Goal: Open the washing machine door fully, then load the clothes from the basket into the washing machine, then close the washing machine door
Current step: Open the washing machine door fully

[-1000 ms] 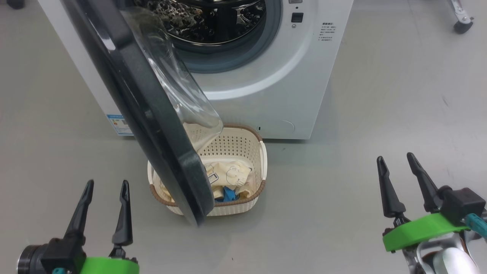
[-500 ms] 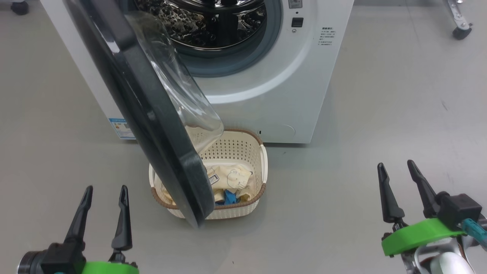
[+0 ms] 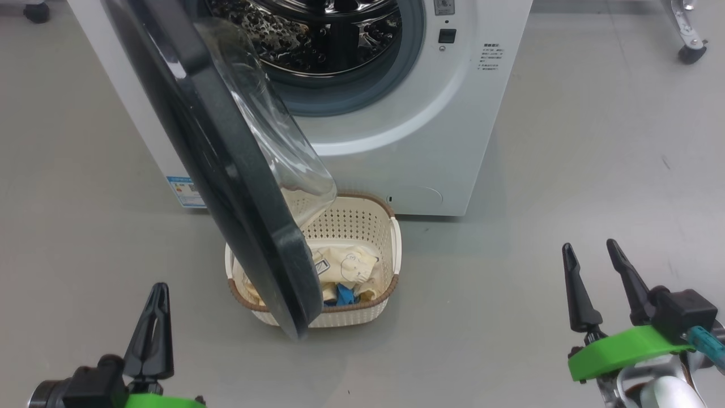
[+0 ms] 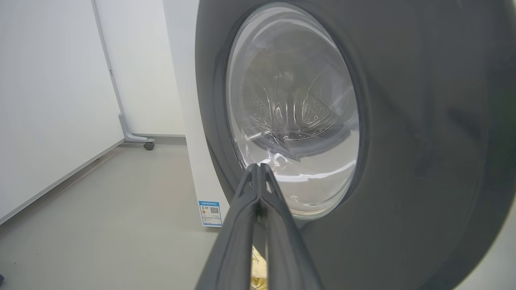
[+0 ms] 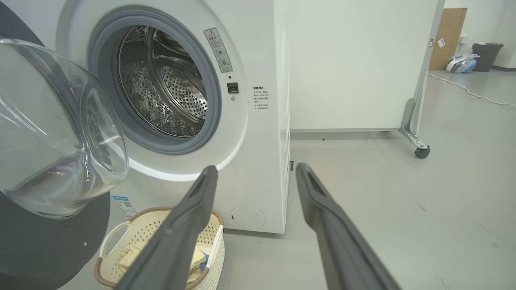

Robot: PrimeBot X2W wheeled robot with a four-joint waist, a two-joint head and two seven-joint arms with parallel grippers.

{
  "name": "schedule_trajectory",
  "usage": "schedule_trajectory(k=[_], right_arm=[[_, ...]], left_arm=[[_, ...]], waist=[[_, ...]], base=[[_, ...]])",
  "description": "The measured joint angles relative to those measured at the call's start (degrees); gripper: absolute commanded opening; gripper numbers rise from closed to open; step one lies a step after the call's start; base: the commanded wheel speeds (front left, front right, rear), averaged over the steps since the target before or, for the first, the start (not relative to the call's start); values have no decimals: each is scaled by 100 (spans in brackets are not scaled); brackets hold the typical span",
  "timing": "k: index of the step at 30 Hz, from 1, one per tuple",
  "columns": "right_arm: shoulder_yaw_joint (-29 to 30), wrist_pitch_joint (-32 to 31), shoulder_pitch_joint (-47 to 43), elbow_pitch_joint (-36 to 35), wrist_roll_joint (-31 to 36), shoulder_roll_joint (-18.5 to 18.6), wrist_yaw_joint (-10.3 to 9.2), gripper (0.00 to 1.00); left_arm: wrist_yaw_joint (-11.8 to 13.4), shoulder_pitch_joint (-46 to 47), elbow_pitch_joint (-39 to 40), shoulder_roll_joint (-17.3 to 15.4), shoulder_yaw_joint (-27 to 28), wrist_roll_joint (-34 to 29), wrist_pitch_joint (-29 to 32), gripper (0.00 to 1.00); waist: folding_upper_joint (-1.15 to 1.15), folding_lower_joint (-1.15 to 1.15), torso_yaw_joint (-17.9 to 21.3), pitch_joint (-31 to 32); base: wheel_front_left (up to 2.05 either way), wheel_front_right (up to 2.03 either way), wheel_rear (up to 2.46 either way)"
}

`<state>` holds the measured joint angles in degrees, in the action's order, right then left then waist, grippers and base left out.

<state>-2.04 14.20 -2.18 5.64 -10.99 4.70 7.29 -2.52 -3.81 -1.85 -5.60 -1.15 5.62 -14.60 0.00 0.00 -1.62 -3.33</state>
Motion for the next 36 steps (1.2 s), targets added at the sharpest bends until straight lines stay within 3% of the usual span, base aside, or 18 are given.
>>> schedule_trajectory(k=[11, 21, 30, 36], right_arm=[[43, 1, -36, 75, 0, -7, 0, 100], [94, 2, -87, 164, 51, -69, 0, 100], [210, 11, -90, 175, 58, -82, 0, 100], [247, 11, -102, 163, 99, -108, 0, 100]], left_arm=[[0, 20, 327, 26, 0, 48, 0, 0], [-102, 694, 1451, -105, -196, -119, 94, 0], [-304, 1969, 2451, -181, -920, -261, 777, 0], [-357, 2590, 2776, -38, -1637, -286, 1176, 0]], waist=[[0, 0, -36, -40], [0, 0, -91, 41], [0, 0, -104, 143], [0, 0, -69, 201]], base=[[0, 0, 0], [0, 0, 0], [0, 0, 0], [0, 0, 0]])
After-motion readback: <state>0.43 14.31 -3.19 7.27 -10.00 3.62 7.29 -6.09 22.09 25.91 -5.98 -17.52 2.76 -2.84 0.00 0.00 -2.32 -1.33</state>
